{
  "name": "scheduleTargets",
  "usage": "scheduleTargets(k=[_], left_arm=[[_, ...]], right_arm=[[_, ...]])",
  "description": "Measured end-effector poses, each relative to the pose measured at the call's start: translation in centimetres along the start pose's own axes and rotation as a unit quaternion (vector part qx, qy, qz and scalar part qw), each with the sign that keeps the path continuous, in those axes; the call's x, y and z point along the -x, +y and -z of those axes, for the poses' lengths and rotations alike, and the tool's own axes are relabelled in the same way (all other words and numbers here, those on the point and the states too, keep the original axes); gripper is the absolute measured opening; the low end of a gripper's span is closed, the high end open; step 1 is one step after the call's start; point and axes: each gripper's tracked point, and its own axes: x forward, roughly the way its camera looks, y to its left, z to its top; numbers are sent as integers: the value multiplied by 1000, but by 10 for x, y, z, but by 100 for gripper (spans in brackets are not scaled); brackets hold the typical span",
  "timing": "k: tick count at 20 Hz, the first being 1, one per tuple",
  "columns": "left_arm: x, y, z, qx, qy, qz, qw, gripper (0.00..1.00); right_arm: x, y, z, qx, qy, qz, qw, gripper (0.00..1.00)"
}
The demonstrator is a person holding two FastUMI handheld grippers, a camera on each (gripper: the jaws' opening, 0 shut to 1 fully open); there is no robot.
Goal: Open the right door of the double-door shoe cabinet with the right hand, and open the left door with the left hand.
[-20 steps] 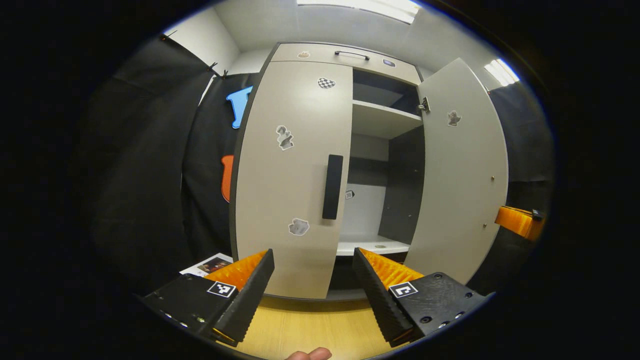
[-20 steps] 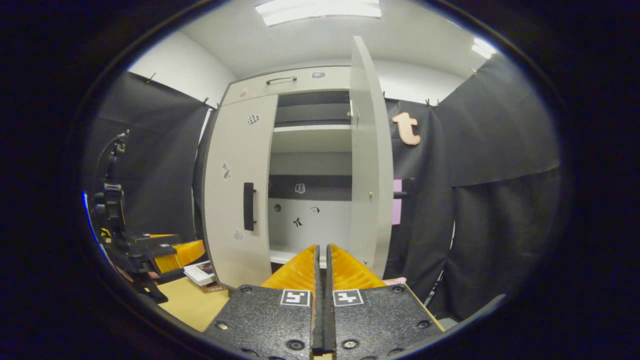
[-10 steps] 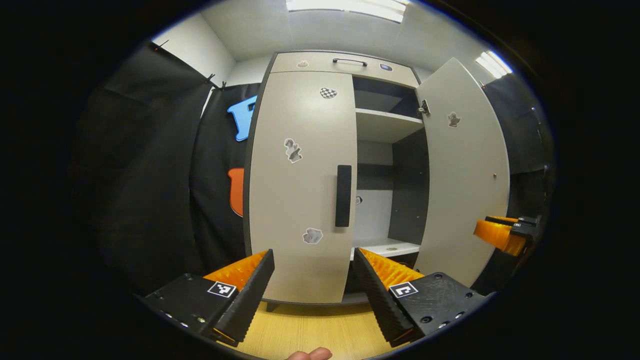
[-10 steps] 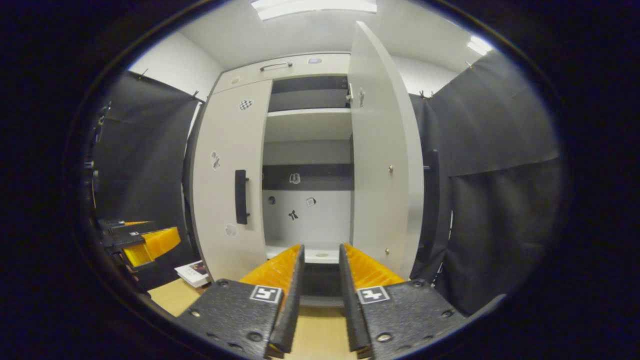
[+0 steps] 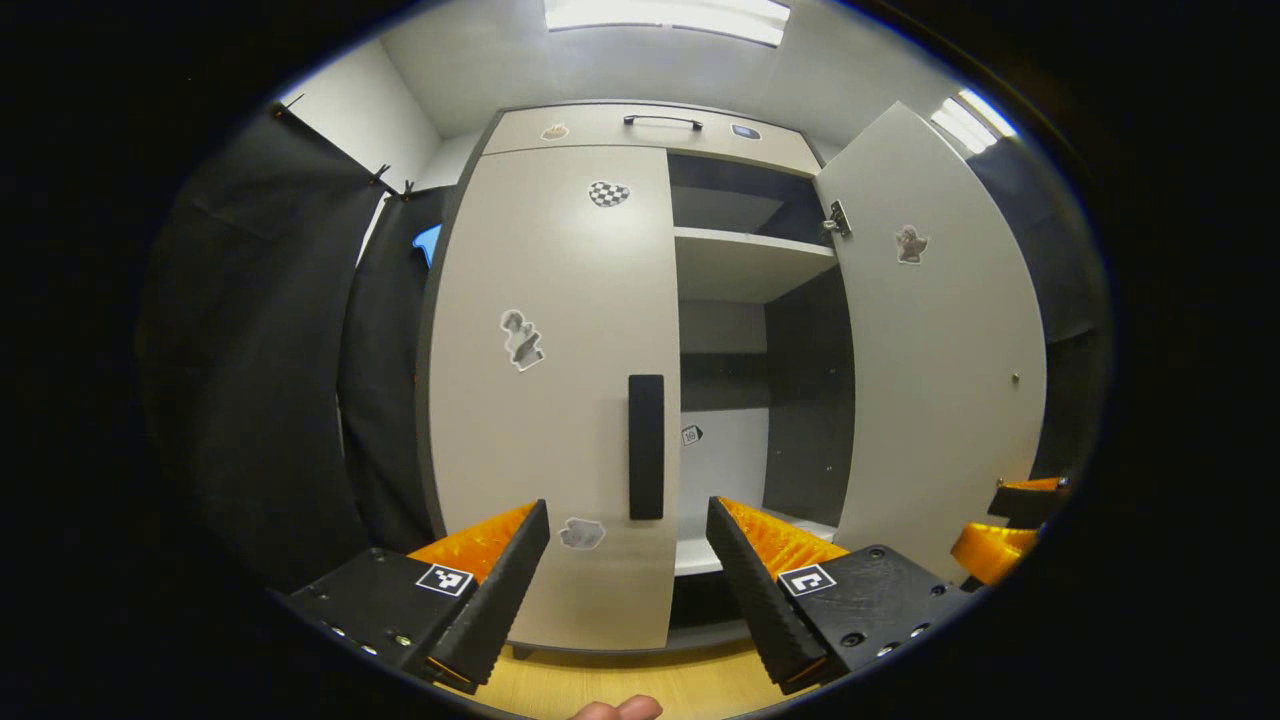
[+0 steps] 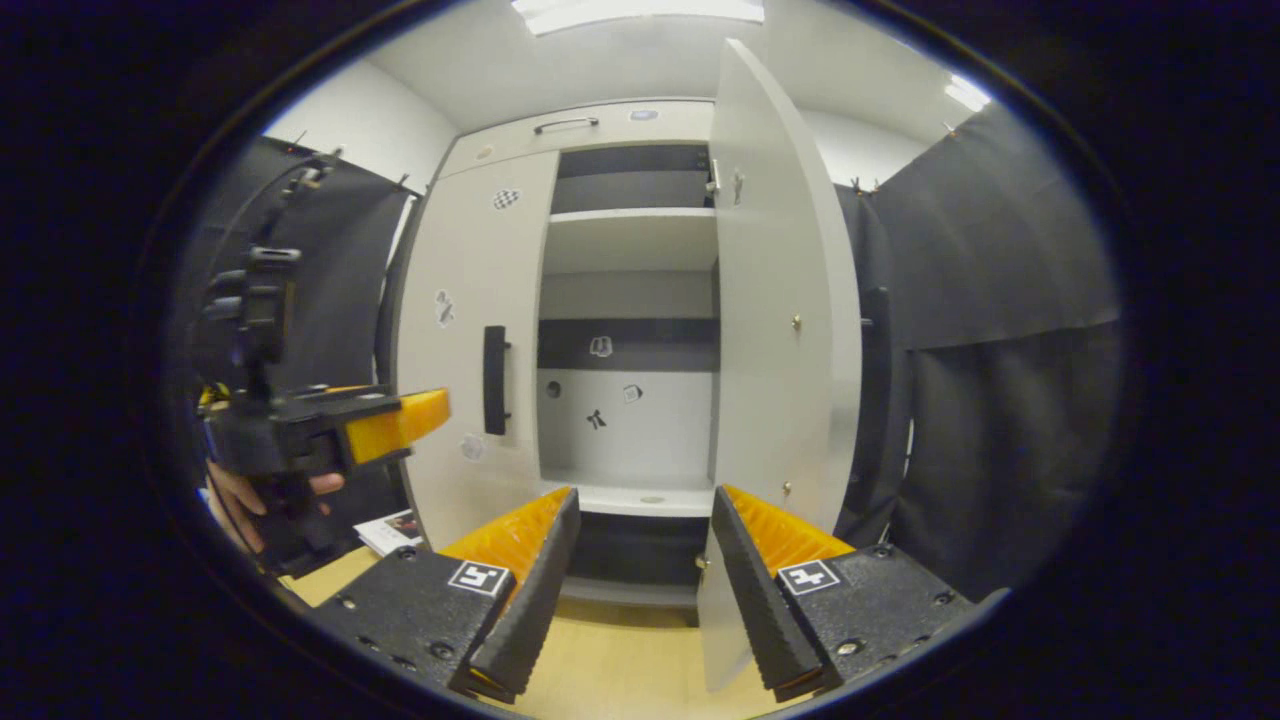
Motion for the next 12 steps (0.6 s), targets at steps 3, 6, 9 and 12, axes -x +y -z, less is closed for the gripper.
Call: scheduleTargets(k=[3,6,9,12], left_arm=[[-51,-3,-4,1,-3,-2,1000,95],[-97,1,3,-14,14,-16,1000,95],[-124,9,15,-15,32,-38,999,96],[-122,10,10,-16,23,-52,998,95]], right_arm=[[8,3,2,-11,0,-18,1000,85],[15,-4,2,-9,-4,-13,1000,83],[14,-16,3,8,-5,6,1000,83],[15,-26,6,0,-3,12,1000,83]])
